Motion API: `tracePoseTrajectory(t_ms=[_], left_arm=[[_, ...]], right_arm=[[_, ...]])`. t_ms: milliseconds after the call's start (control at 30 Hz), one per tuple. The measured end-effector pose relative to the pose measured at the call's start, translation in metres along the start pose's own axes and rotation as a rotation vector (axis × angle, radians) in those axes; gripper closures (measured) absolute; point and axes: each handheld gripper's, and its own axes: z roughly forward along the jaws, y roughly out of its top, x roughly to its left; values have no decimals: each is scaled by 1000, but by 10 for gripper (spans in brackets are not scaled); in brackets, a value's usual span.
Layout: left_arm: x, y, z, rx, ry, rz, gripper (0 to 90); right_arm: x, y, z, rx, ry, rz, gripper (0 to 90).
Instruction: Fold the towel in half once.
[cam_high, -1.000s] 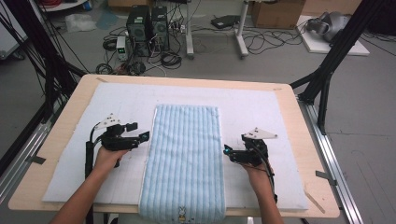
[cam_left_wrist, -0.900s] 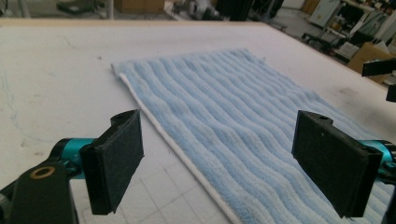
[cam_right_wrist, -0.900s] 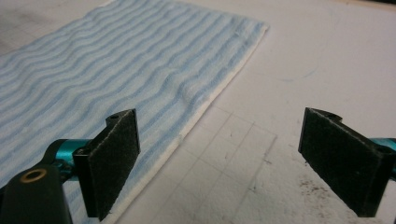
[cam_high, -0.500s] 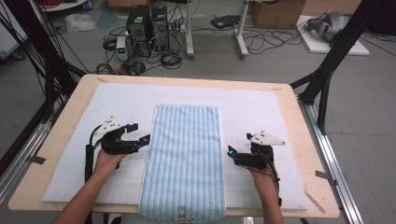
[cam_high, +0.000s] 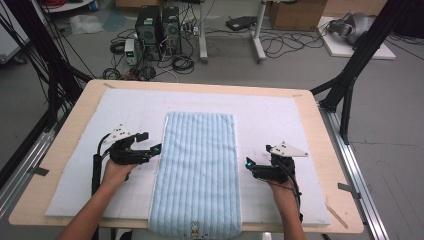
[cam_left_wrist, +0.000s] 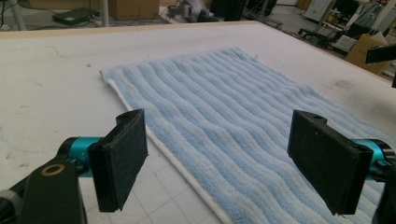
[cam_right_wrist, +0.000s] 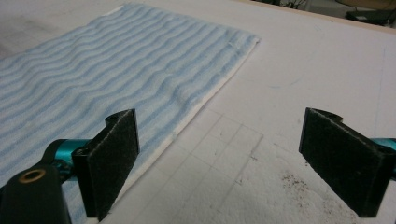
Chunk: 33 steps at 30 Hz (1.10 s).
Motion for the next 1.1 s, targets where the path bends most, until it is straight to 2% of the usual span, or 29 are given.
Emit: tracePoseTrajectory(t_ms=[133,233,300,400,533,633,700,733,800,1100], left_arm=[[5,1,-1,-7,28,-26,218],[7,2,-2,-4,45,-40,218],[9,1,-1,21,41,-54,213],[6,0,0,38,45,-47,193],[4,3,0,33,57,-45,181],[4,3,4,34,59,-99,173],[2,1,10,65,61,-90,172],[2,0,13,70,67,-98,173],[3,3,22,114,88,-94,174],[12,32,46,149,114,-55,252]], right_arm=[[-2,0,-1,-5,-11,10,114],[-3,-2,0,13,-27,17,114],[-4,-2,0,15,-23,18,113],[-5,-2,0,15,-16,6,114],[-5,-1,-1,12,-12,16,114],[-5,-1,-2,9,-7,14,114],[-6,-1,-2,28,-19,29,114],[-6,-1,-2,24,-22,39,114],[-6,-1,-2,18,-28,46,114],[-6,-1,-3,13,-19,62,114]])
